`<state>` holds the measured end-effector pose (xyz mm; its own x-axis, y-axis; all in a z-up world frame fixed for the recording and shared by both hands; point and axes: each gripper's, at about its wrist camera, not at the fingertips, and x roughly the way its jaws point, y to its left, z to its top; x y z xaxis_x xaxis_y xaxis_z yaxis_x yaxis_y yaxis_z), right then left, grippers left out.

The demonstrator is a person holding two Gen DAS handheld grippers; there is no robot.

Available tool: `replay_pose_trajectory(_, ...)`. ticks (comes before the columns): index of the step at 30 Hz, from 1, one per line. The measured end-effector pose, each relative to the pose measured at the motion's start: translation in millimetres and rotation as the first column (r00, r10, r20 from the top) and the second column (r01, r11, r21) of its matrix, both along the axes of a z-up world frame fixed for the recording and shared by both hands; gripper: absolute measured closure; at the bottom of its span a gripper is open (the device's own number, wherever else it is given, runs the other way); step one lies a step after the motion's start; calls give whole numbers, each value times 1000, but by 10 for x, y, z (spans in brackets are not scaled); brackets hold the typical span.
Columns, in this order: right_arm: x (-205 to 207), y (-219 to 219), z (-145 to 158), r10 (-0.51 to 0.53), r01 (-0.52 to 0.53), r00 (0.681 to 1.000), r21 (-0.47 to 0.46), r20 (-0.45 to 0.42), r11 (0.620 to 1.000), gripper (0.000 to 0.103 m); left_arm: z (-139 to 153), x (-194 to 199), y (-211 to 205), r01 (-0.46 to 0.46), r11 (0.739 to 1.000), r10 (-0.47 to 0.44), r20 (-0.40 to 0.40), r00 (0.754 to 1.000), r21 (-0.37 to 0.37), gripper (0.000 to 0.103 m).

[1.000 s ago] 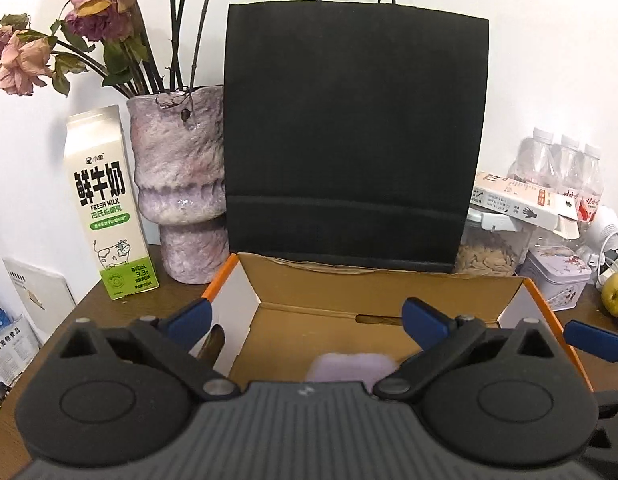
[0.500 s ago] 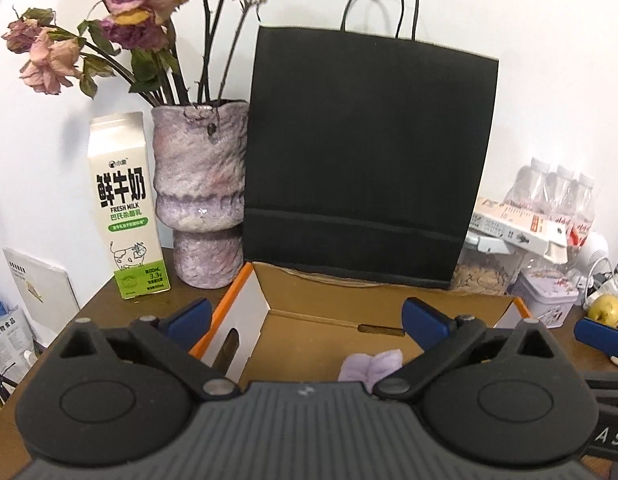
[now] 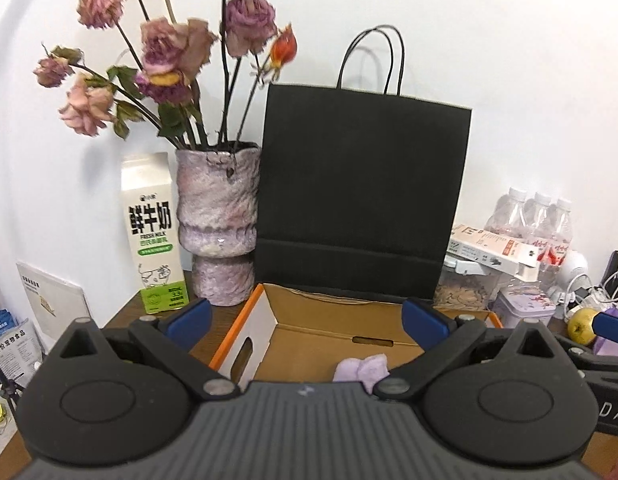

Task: Organize objects
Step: 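Withdraw both tools from the box back toward the table items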

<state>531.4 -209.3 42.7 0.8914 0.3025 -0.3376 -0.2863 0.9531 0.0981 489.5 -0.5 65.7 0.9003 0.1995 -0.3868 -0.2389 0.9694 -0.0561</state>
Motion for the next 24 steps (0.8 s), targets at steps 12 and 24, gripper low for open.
replay_pose_trajectory(12,-781,122,177,19,-18,1000,-54,17,998,0,151,-818,73,-20,999,21,30,999,-25,0)
replay_pose_trajectory(24,-1658,275,150,47,-44,998,-85,36,995,0,146,-1582,171,-10,1000,11,39,999,-21,0)
